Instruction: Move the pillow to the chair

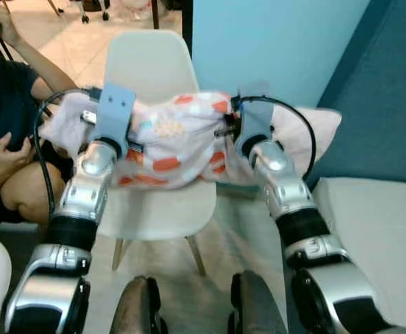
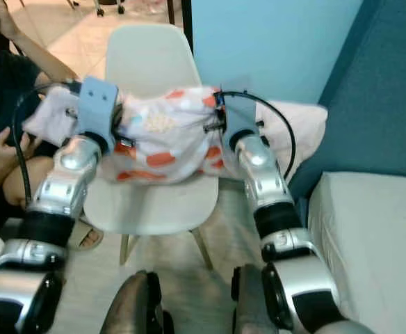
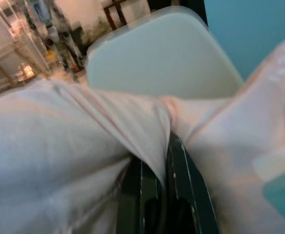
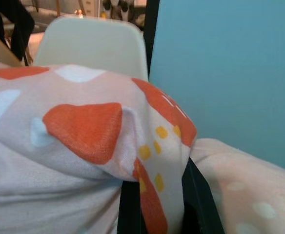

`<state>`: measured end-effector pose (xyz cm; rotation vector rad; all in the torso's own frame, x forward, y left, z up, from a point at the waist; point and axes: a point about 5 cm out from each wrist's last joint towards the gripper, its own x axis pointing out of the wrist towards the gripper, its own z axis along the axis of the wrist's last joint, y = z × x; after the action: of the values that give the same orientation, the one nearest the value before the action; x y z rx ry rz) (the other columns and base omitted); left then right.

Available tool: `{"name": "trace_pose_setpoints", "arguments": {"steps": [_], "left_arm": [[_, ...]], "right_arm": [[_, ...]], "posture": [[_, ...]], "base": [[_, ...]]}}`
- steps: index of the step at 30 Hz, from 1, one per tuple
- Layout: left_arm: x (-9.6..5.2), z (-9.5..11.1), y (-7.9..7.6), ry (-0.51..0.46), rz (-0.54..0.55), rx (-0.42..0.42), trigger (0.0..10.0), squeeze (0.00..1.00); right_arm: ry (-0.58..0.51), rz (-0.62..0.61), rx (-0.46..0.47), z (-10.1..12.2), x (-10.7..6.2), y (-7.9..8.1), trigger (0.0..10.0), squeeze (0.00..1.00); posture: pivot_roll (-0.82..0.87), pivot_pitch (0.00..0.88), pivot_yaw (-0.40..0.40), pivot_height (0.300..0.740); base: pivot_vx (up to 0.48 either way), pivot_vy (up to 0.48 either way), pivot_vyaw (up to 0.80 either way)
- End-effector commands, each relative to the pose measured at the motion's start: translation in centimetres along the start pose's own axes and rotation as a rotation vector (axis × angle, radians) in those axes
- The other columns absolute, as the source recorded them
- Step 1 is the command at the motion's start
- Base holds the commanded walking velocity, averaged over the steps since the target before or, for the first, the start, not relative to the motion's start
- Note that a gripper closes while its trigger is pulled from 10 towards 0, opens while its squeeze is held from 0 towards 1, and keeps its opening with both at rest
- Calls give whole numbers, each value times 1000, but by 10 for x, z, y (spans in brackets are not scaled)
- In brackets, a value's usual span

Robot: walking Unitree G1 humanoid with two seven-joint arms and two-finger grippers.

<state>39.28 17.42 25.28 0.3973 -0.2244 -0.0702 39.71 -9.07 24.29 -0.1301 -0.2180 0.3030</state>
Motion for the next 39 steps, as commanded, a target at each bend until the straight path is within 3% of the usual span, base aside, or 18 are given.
{"name": "trace_pose_setpoints", "arguments": {"steps": [1,7,10,11,13,14,17,18,19,20,22,26,30,32,35,36,38,39], "left_arm": [[12,19,10,-77,6,86,10000,0],[19,42,35,-152,114,143,10000,0],[17,38,37,-152,134,150,10000,0],[12,26,34,-122,130,149,10000,0],[12,26,34,-122,130,149,10000,0],[6,13,30,-86,117,148,10000,0],[-30,-66,6,143,26,181,10000,0],[-30,-66,6,143,26,181,10000,0],[-40,-88,4,209,11,198,10000,0],[-40,-88,4,209,11,198,10000,0],[-55,-116,5,308,10,165,10000,0],[-65,-133,5,394,24,94,10000,0],[-73,-144,0,481,-12,84,10000,0],[-81,-154,-9,563,-30,-39,10000,0],[-82,-154,-13,565,-34,-74,10000,0],[-81,-154,-17,558,-43,-87,10000,247],[-81,-153,-19,553,-50,-93,10000,247],[-81,-152,-21,547,-58,-96,10000,1000]], "right_arm": [[-160,39,-11,38,13,7,10000,0],[-218,21,24,51,19,5,10000,0],[-208,35,25,44,17,9,10000,0],[-159,70,18,27,13,17,10000,0],[-159,70,18,27,13,17,10000,0],[-115,102,11,12,8,25,10000,0],[135,251,-25,-57,-19,56,10000,0],[135,251,-25,-57,-19,56,10000,0],[190,290,-38,-70,-25,63,10000,0],[190,290,-38,-70,-25,63,10000,0],[249,345,-40,-83,-32,73,10000,0],[283,372,35,-91,-36,81,10000,0],[301,360,78,-95,-38,81,10000,0],[316,330,125,-98,-39,80,10000,0],[324,316,145,-99,-40,81,10000,0],[316,314,174,-98,-40,81,10000,227],[310,314,194,-97,-40,81,10000,227],[301,311,223,-96,-40,82,10000,1000]], "posture": [[12,177,-47,602],[13,175,-40,602],[11,176,-40,602],[11,176,-40,602],[11,176,-40,602],[10,182,-40,602],[16,186,-46,602],[16,186,-46,602],[13,184,-43,602],[13,184,-43,602],[11,183,-39,602],[14,175,-37,602],[17,167,-41,602],[17,161,-41,602],[16,157,-42,602],[16,152,-43,602],[16,152,-43,602],[15,147,-41,602]], "base": [[0,0,0],[0,0,0],[0,0,0],[0,0,0],[0,0,0],[0,0,0],[0,0,0],[0,0,0],[0,0,0],[0,0,0],[0,0,0],[0,0,0],[0,0,0],[0,0,0],[0,0,0],[0,0,0],[0,0,0],[0,0,0]]}}
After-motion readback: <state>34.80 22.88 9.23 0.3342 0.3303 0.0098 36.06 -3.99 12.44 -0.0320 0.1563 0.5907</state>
